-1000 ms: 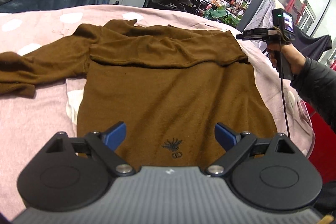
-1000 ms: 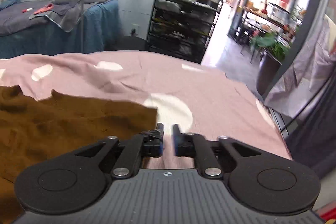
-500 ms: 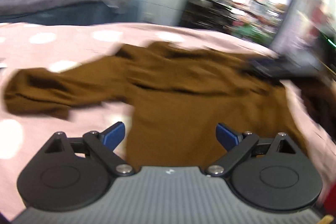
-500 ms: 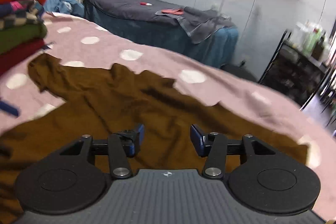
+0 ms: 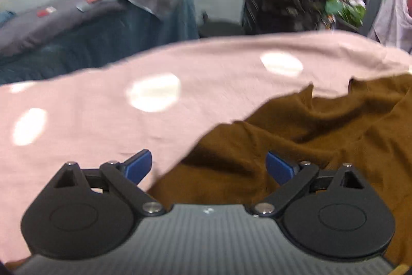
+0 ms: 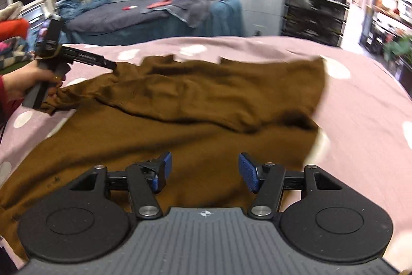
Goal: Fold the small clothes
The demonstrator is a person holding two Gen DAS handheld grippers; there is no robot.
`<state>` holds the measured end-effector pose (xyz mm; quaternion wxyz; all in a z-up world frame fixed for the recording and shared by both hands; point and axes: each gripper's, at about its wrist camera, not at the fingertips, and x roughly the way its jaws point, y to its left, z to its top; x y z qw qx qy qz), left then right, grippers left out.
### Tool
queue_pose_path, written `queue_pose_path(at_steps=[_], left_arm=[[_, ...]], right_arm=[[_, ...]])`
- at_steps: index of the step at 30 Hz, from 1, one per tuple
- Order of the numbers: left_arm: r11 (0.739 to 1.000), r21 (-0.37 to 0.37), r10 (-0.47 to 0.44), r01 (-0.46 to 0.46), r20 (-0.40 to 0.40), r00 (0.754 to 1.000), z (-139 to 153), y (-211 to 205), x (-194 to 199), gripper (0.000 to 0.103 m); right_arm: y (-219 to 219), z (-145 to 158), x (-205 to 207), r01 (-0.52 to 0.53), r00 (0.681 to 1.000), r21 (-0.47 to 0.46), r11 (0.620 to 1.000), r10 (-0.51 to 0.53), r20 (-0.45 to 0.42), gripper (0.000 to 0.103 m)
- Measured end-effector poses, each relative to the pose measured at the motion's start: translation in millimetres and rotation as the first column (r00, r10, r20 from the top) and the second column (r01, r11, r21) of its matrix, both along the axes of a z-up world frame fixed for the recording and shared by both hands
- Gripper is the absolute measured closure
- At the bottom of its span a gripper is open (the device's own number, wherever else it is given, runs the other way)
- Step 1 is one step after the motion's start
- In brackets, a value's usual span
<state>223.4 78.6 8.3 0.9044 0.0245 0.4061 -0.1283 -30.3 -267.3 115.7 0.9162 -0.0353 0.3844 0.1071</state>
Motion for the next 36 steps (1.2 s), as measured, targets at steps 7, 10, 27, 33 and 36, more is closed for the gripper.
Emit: queue_pose_path(at_steps=[7, 10, 27, 33, 36], left_arm=[[0.983, 0.076, -0.172, 0.167, 0.064, 0.983, 3, -33, -13, 0.099], [0.998, 0.054, -0.049, 0.046, 0.056, 0.997, 9, -7, 5, 0.099], [0.997, -0.073, -0.024, 0.027, 0.036, 0.999, 33, 5, -84, 0.017], [0.999, 0.004, -0.033, 0.033, 0.007, 0.999, 19, -11, -148, 0.013], [1.000, -0.021, -0.008, 0.007, -0.029, 1.000, 12, -7, -169, 0.013]], right_arm=[[-27, -10, 5, 0.099, 0.995, 0.020, 0.995, -0.098, -0.031, 0.006], [-35, -12, 11, 0.130, 0.991, 0.082, 0.988, -0.128, -0.031, 0.006], [-37, -19, 19, 0.199, 0.979, 0.011, 0.980, -0.199, 0.048, 0.007], [-32, -35, 38, 0.240, 0.970, -0.044, 0.970, -0.237, 0.059, 0.034], [-28, -37, 39, 0.269, 0.963, -0.053, 0.962, -0.267, 0.041, 0.099]])
